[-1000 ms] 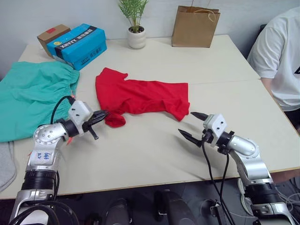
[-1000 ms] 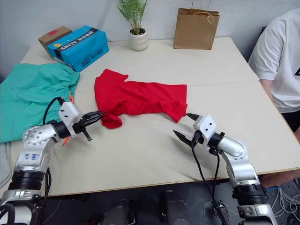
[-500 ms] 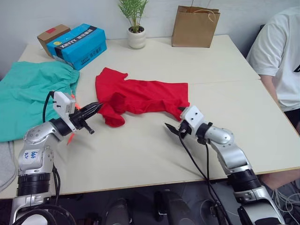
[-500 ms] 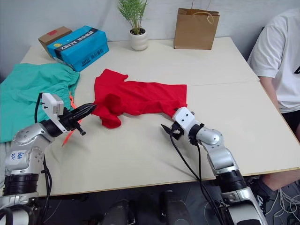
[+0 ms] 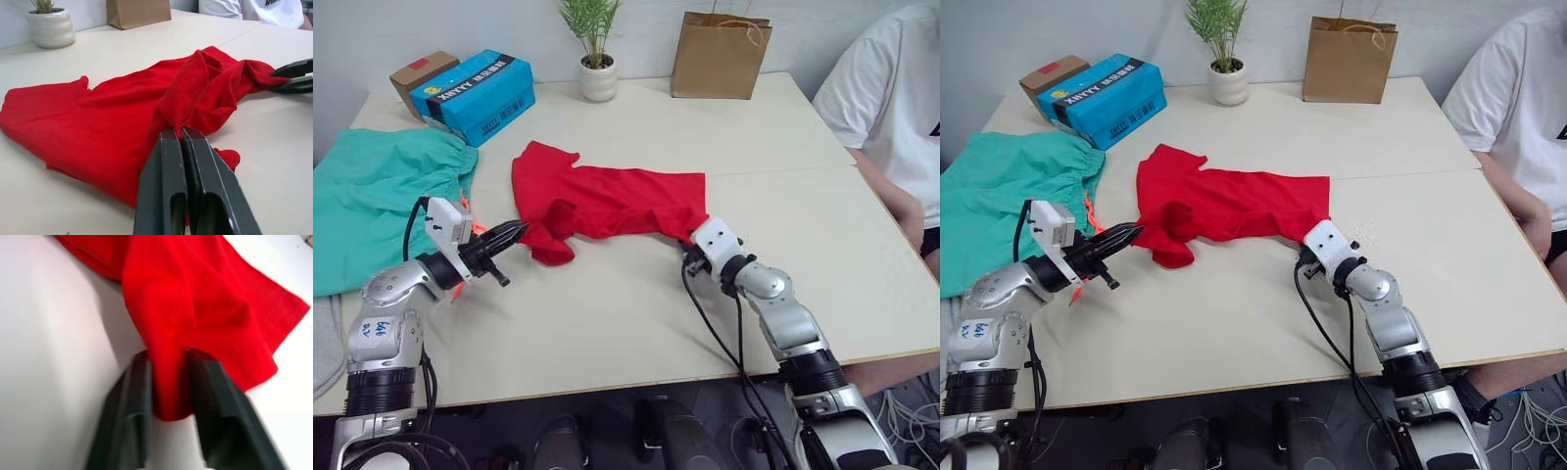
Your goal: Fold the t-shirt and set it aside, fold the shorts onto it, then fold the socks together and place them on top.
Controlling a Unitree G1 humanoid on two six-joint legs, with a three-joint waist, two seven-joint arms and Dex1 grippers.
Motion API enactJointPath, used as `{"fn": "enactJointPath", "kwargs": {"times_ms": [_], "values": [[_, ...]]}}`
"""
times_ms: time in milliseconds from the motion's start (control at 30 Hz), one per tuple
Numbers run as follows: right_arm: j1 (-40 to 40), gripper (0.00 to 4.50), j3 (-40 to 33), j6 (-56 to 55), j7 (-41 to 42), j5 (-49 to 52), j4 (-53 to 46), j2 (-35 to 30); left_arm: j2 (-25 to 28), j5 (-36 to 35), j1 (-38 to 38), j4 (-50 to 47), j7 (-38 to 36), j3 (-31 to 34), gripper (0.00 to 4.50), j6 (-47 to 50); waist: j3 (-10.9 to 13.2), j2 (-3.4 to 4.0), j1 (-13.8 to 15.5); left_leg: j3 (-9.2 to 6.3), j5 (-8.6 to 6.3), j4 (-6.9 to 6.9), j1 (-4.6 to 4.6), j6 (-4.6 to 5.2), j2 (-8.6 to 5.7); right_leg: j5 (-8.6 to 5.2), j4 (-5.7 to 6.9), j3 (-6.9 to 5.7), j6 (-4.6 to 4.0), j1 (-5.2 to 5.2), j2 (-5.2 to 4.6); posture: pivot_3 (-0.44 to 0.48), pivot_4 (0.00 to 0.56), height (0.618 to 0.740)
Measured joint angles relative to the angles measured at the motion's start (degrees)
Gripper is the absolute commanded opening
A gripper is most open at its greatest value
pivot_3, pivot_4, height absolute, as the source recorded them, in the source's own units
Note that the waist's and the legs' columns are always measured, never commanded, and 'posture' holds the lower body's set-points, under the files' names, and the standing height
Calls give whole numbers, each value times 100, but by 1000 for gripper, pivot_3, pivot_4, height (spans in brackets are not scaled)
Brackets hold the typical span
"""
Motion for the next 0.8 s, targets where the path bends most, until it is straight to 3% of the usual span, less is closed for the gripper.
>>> {"fn": "enactJointPath", "kwargs": {"times_ms": [133,333,467,600,800], "values": [[7,23,-140,49,417,315,-85,-208,28,-12,-23,20,-128,1,0,54,0,0,4,0,0,0,-1,1,0,0,-1,0,0,0,0,0,150,740],[59,23,-455,343,1608,907,-729,-1283,447,-310,64,-52,-676,133,0,318,0,0,-13,0,0,-6,-1,1,1,0,-4,0,0,-4,2,0,150,740],[310,23,-830,75,2857,1532,-1030,-2290,1219,-698,719,-363,-1582,381,0,711,1,0,-5,0,-1,-15,-3,-2,2,-9,-5,-2,-6,-11,3,0,150,740],[845,23,-1102,-501,3893,1940,-1036,-2857,1617,-782,1225,-603,-2131,665,0,745,1,0,10,-3,-4,-13,-1,1,-1,-11,-11,-3,-8,-6,1,0,150,740],[1807,23,-1108,-1027,4870,2255,-1056,-3180,1814,-840,2543,-1279,-2858,994,0,678,2,0,-19,-4,-13,-12,0,11,1,-11,-23,-3,-7,0,-1,0,150,740]]}}
